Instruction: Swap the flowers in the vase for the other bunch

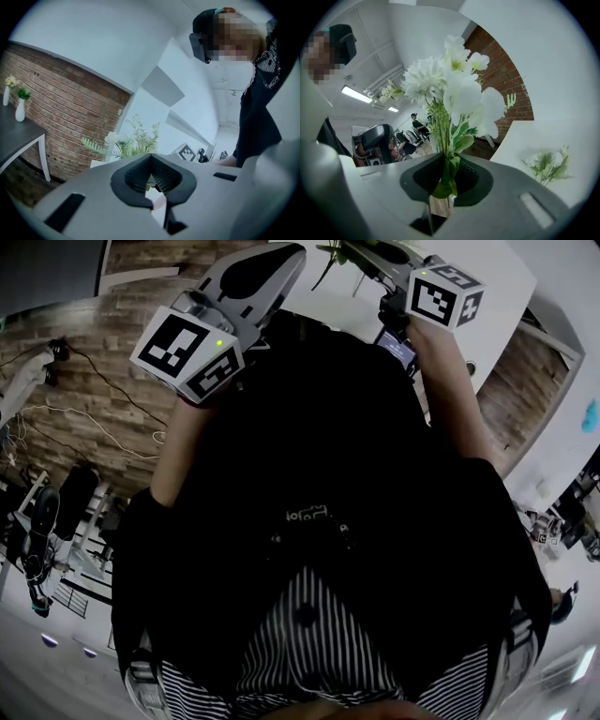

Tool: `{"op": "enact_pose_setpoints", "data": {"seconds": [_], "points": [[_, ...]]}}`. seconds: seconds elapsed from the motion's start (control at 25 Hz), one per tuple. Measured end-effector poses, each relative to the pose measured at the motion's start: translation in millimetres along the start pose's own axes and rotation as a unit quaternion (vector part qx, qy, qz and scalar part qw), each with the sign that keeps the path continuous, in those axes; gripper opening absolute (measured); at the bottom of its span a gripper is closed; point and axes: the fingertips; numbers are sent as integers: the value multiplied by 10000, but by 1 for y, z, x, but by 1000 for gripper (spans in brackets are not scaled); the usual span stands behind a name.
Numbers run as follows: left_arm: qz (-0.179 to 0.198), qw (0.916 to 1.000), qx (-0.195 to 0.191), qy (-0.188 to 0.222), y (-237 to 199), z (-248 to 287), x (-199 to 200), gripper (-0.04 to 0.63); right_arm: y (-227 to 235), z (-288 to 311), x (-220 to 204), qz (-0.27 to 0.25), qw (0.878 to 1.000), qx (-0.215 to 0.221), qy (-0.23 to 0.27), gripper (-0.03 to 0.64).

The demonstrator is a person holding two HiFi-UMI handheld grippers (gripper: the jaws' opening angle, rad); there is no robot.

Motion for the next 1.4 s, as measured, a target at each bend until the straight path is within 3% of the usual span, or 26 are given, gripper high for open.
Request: {"op": "enact_pose_setpoints", "data": {"seconds": [0.28, 0.6, 1.0, 1.28, 1.4], "points": [[-119, 9986, 471, 201, -34, -35, 7, 6, 40, 57, -45, 976, 9934, -18, -604, 55], [-276, 9956, 833, 327, -60, -65, 7, 6, 83, 103, -110, 2022, 9711, -214, -1251, 55], [-333, 9957, 822, 274, -63, -69, 2, 6, 123, 121, -172, 2551, 9488, -634, -1750, 65], [-331, 9967, 702, 227, -64, -62, 1, 6, 128, 116, -177, 2557, 9463, -749, -1832, 206], [-326, 9971, 651, 206, -65, -58, 2, 6, 129, 106, -170, 2592, 9471, -800, -1712, 209]]}}
Point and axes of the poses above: the fingertips, and each gripper's own axes: z forward along the fingers, y to its right, x out of its top, and after that the axes turned 8 degrees about -z, right-handed
